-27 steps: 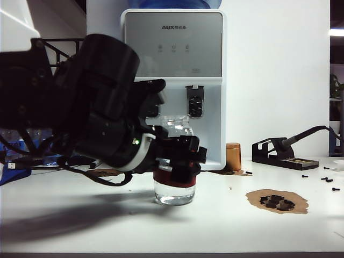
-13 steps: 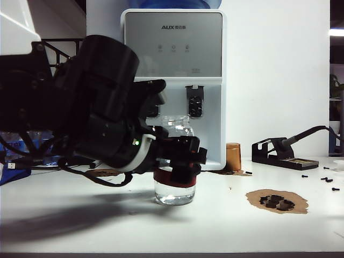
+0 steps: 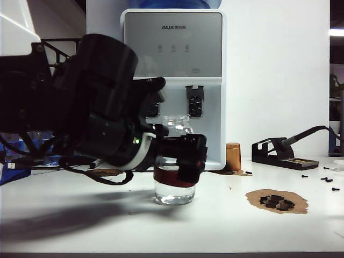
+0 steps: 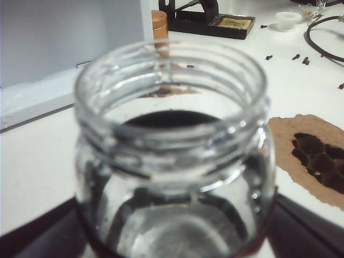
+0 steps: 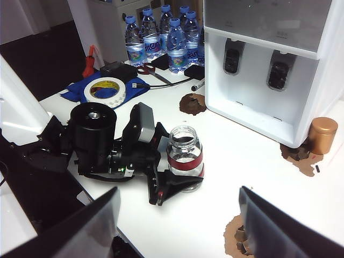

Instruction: Pick up the water bottle with two loops of red belts, then reach the front water dispenser and gently press the gray-black baffle horizontally to get a little water.

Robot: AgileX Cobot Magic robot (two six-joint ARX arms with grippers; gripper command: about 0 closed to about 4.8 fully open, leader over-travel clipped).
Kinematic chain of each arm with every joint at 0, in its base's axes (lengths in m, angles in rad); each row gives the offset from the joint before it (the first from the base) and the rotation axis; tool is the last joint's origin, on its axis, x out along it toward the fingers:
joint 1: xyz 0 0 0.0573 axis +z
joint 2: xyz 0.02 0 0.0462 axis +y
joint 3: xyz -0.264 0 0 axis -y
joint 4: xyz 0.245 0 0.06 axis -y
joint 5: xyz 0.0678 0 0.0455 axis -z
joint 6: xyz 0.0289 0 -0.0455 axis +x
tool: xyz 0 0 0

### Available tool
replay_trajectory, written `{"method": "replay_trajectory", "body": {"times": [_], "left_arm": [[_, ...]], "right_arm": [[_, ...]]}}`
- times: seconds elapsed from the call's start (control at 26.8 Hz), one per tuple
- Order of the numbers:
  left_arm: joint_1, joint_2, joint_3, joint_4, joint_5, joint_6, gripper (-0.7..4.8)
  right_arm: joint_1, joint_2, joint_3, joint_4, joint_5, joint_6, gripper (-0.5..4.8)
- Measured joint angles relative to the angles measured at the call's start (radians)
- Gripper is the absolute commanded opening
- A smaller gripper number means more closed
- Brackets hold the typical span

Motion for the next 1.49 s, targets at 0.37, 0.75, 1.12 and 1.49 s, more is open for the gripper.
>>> {"method": "replay_trajectory", "body": {"times": [0.37,0.75,1.12,1.49], "left_arm": [[0.001,0.0,-0.043,0.003,0.022,0.023,4.79],[0.005,-0.043,-0.208,0.116,0.05,0.114,4.79],[0.073,-0.168,-0.284,0.165,-0.23,0.188,-0.05],[0.422,-0.364,-0.269,0.422,-0.469,0.317,-0.05]], "right_arm": [[0.0,-0.005,0.0,-0.002,0.0,0.003,4.15],[0.0,-0.099,0.0,-0.016,0.057,0.003,4.12],[0.0,-0.116,0.0,-0.025,0.06,0.008,3.33],[0.0,-0.116,0.0,-0.039,0.06,0.007,1.67]]}}
